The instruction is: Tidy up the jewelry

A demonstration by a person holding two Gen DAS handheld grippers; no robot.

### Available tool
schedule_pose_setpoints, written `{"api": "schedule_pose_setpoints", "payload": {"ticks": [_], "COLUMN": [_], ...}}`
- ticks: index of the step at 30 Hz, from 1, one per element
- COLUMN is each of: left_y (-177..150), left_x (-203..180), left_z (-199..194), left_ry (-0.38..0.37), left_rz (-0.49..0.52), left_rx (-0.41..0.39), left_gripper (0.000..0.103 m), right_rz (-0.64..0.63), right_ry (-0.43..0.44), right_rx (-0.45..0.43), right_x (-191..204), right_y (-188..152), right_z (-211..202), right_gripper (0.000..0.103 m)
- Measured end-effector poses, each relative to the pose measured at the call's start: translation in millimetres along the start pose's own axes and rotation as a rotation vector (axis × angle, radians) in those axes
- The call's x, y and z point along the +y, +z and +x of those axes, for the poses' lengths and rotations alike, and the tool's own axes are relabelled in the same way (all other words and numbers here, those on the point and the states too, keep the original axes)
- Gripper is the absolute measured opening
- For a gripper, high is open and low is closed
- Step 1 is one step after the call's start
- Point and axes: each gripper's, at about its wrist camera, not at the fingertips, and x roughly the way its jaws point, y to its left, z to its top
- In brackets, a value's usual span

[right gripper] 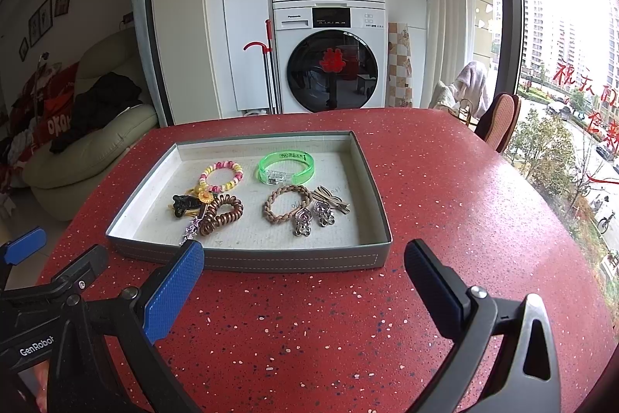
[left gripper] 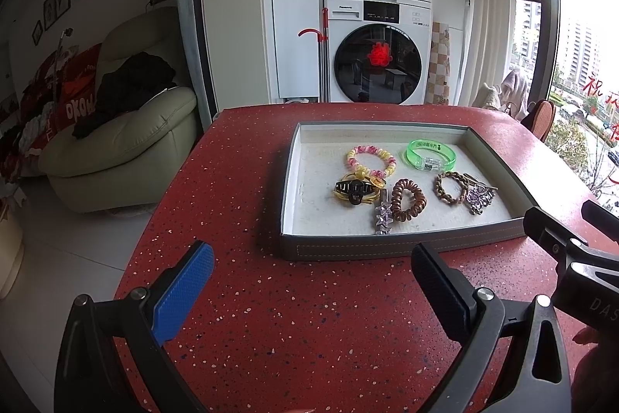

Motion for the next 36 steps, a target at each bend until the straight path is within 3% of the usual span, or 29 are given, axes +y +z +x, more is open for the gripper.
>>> {"api": "schedule_pose_setpoints", "payload": {"ticks": [36], "left_y": [-3.4], "left_x": [-0.9], "left_z": [2.2], "left_ry": [-0.004], "left_rz": [0.002], "left_rx": [0.01], "left_gripper": [0.103], "right_rz": [0.002], "right_ry": [0.001], "right_rx": [0.005], "right_x": [2.7], "right_y": [-1.8], "right_z": [0.4], "right_gripper": [0.103]}}
